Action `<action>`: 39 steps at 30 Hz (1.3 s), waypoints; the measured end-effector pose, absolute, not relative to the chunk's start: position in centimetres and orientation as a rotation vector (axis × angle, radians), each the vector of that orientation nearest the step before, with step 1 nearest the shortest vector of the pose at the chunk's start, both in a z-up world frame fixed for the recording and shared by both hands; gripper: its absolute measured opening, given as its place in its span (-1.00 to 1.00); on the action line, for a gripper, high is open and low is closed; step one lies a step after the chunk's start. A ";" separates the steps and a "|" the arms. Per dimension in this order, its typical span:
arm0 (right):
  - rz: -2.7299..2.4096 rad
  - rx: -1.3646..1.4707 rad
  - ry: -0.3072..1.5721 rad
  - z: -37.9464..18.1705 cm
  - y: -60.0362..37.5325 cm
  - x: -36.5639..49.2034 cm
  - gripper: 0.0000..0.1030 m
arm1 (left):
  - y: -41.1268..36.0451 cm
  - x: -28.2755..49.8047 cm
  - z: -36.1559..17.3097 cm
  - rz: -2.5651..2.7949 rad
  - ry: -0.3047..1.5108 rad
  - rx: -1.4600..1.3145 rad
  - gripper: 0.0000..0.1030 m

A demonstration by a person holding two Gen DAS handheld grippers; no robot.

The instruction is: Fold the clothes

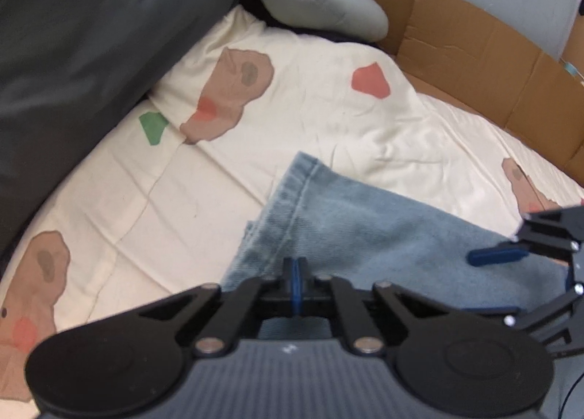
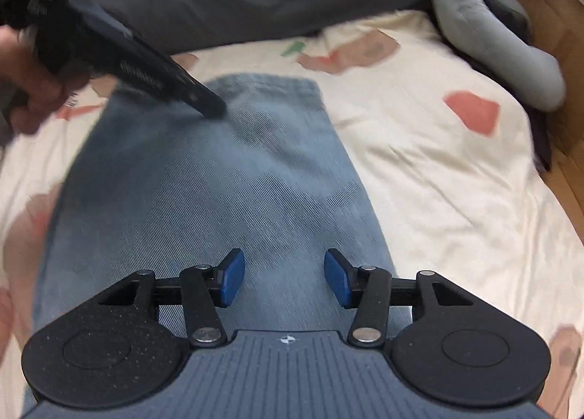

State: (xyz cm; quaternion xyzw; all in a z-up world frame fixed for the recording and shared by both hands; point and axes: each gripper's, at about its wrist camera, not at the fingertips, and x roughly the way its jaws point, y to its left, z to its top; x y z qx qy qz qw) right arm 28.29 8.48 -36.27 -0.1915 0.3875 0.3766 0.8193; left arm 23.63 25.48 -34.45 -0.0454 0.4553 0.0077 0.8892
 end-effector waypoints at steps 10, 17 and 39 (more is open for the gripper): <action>0.705 -0.495 0.906 -34.6 1.2 23.2 0.21 | 23.9 23.0 -32.4 0.064 0.945 -0.076 -0.80; 0.620 -0.402 0.885 -33.2 -5.6 19.8 0.19 | 21.6 21.1 -31.3 0.007 0.918 -0.066 -0.75; 0.590 -0.365 0.847 -38.1 -14.4 14.2 0.04 | 17.7 17.7 -32.0 0.000 0.934 -0.144 -0.35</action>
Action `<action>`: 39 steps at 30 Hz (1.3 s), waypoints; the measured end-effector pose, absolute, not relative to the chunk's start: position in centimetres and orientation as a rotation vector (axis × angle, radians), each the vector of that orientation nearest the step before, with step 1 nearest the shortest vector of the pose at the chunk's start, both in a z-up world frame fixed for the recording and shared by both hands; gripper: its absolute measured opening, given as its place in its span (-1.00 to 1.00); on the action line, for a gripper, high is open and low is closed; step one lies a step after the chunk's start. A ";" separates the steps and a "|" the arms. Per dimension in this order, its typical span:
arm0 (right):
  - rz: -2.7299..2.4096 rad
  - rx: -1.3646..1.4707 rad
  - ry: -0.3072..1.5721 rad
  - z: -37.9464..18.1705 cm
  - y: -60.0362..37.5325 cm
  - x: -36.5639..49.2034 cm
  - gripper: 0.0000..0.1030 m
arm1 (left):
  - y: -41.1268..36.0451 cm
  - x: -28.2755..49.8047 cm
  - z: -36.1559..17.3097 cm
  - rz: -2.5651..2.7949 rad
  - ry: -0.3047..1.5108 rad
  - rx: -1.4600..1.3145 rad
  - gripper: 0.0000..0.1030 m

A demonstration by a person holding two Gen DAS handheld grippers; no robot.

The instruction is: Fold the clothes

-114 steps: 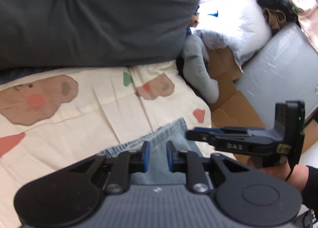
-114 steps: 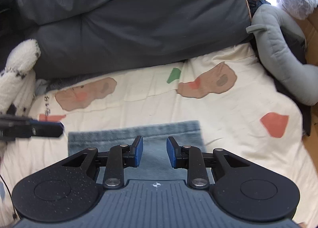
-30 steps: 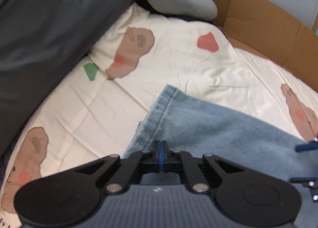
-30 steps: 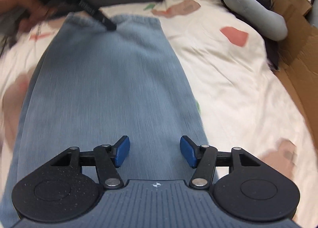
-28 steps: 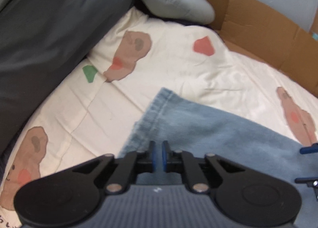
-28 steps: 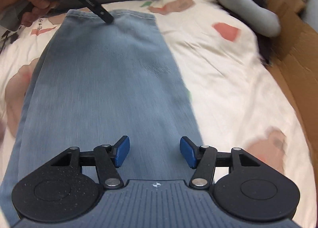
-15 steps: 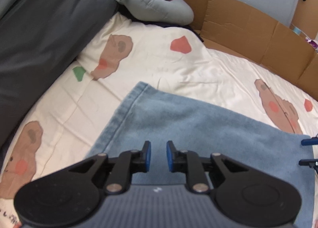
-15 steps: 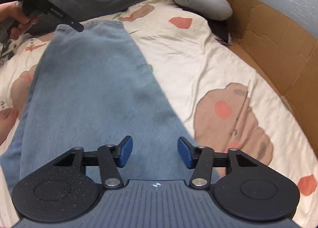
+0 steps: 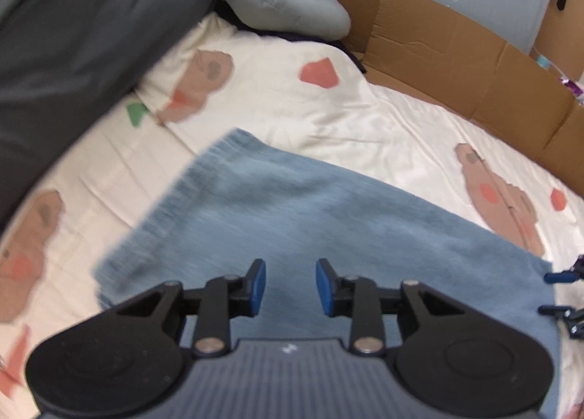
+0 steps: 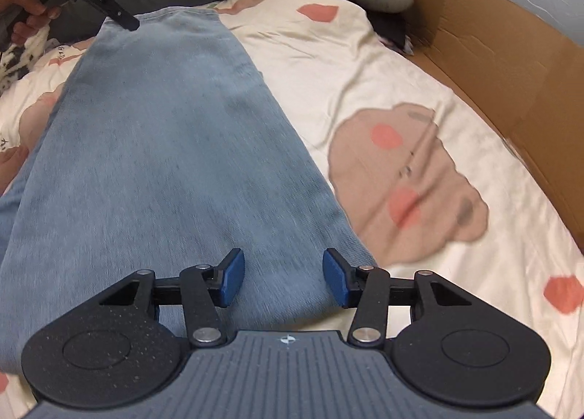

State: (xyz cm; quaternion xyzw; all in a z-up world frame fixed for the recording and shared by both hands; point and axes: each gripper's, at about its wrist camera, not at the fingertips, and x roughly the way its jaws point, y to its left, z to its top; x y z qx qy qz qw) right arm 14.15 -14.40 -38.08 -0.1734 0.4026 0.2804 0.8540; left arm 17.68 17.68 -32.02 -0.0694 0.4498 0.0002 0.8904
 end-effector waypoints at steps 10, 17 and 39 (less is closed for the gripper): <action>0.517 -0.298 0.845 -36.5 -15.5 12.8 -0.03 | 14.5 17.2 -32.6 -0.084 0.948 -0.146 -0.22; 0.486 -0.272 0.805 -36.7 -14.1 15.2 -0.54 | 13.9 17.1 -33.2 -0.100 0.985 -0.119 -0.25; 0.426 -0.235 0.810 -37.2 -16.3 15.2 -0.82 | 14.7 16.2 -34.0 -0.070 1.020 -0.109 -0.23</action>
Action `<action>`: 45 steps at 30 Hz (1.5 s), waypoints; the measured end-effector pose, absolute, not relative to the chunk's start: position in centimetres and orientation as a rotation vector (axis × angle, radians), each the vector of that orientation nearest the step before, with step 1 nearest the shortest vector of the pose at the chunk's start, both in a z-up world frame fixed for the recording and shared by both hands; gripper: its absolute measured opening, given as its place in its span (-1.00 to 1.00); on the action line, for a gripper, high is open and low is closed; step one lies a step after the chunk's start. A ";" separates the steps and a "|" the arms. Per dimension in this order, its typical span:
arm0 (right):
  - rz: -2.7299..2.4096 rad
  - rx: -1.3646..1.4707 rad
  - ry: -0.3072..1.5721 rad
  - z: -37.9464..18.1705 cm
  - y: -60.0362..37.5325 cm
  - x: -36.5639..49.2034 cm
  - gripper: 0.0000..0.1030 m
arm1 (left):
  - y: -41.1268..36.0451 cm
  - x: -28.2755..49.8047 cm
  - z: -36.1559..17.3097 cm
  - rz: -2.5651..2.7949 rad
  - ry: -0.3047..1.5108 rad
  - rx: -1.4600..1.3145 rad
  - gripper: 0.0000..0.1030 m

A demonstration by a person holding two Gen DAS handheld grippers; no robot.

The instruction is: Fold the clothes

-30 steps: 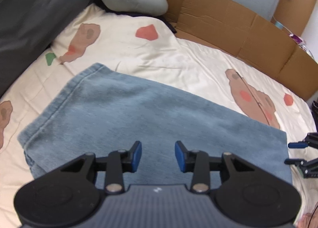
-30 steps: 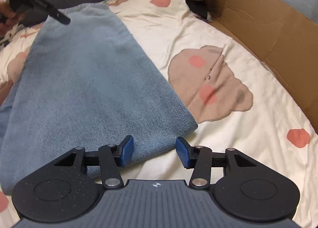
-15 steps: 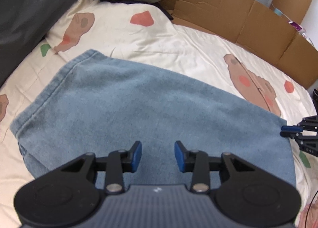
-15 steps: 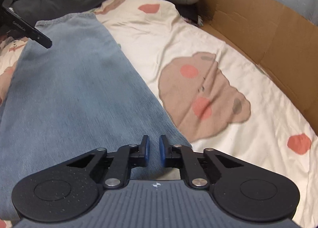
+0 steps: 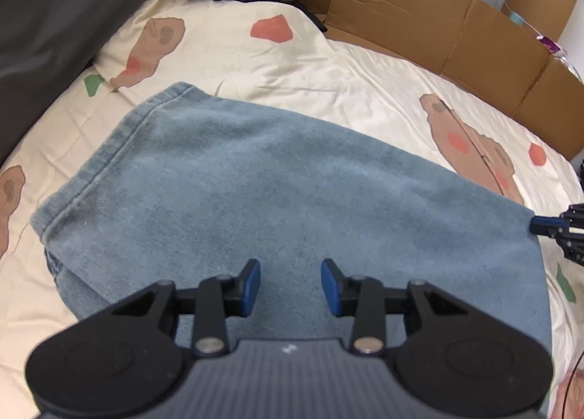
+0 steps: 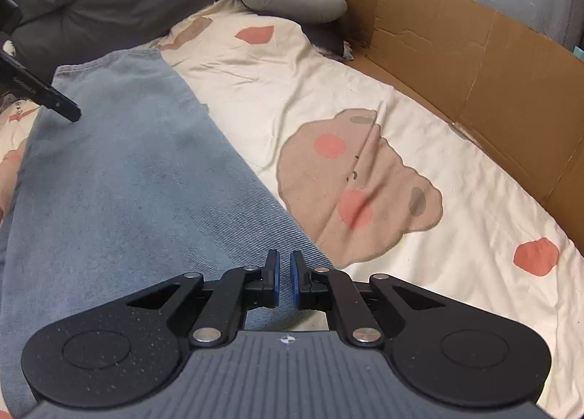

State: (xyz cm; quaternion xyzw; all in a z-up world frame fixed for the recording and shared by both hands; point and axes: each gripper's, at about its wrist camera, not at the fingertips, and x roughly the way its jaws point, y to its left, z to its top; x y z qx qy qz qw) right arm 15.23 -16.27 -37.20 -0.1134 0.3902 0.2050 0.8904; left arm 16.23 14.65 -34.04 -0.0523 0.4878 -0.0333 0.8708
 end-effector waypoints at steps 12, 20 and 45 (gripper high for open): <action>0.365 -0.224 0.829 -37.1 -17.7 15.1 -0.85 | 16.5 15.6 -34.7 -0.037 1.014 -0.141 -0.23; 0.345 -0.206 0.896 -38.5 -17.4 16.3 -0.84 | 17.2 15.9 -35.9 -0.045 1.033 -0.105 -0.28; 0.417 -0.118 0.978 -37.1 -12.3 8.6 -0.88 | 9.9 14.1 -35.3 -0.240 1.135 -0.044 -0.28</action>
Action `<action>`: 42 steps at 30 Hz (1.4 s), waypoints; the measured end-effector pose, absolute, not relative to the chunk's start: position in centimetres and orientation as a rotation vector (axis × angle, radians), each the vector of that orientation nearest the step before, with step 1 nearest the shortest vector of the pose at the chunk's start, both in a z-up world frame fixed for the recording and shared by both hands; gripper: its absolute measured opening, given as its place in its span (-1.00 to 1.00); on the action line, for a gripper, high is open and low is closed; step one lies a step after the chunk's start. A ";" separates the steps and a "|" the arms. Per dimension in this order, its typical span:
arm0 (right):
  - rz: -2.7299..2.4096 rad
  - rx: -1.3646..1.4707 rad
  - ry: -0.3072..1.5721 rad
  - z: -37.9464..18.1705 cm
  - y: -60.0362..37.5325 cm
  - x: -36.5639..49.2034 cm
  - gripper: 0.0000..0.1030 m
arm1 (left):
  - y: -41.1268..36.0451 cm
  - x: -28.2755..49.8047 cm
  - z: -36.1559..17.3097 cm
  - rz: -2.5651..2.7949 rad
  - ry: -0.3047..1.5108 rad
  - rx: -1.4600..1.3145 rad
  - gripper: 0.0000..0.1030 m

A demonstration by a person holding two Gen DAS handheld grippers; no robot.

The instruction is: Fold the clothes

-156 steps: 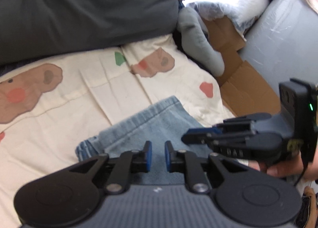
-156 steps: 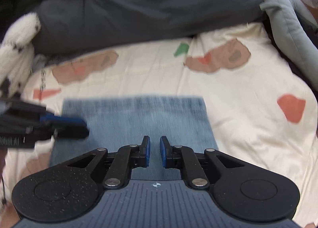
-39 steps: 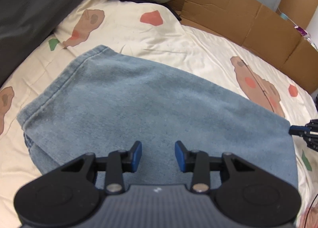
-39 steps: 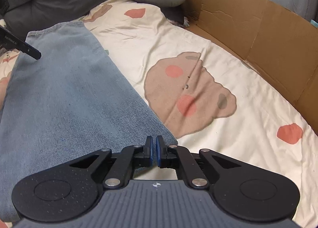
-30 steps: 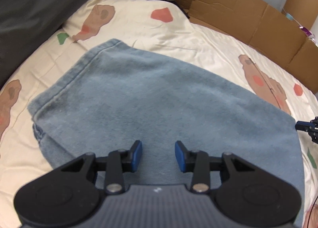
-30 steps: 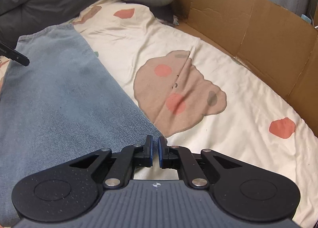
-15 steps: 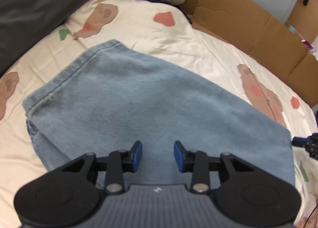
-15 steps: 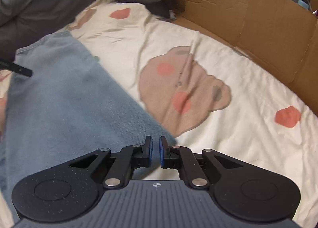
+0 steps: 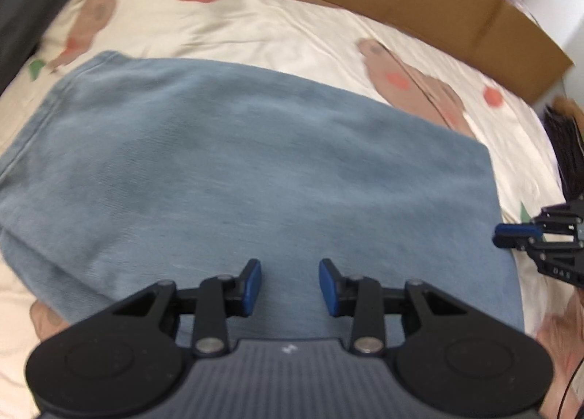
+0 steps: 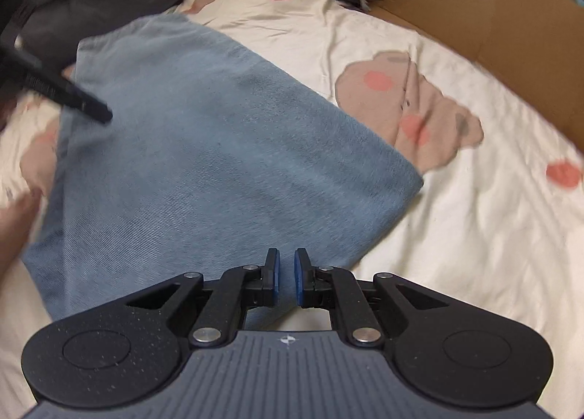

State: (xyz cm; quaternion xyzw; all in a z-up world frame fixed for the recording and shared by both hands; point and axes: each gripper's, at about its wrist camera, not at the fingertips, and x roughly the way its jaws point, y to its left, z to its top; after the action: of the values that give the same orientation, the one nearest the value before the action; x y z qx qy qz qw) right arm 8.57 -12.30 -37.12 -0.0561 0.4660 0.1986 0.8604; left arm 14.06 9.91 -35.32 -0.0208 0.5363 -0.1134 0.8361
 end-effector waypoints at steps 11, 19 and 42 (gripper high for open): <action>0.483 -0.206 1.015 -35.9 -10.4 5.1 -0.88 | 5.5 13.0 -35.7 -0.322 1.182 -0.021 -0.28; 0.517 -0.135 1.064 -36.2 -9.6 2.1 -0.87 | 4.2 11.2 -36.5 -0.379 1.195 0.033 -0.28; 0.606 -0.116 1.067 -35.9 -9.2 1.5 -0.84 | 3.3 8.7 -38.4 -0.611 1.326 0.107 -0.38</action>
State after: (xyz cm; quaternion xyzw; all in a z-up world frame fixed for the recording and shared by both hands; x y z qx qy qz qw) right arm 1.48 -9.20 -35.92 -0.0545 0.5004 0.2843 0.8159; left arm 8.69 3.32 -38.42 0.0488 0.6052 -0.2788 0.7441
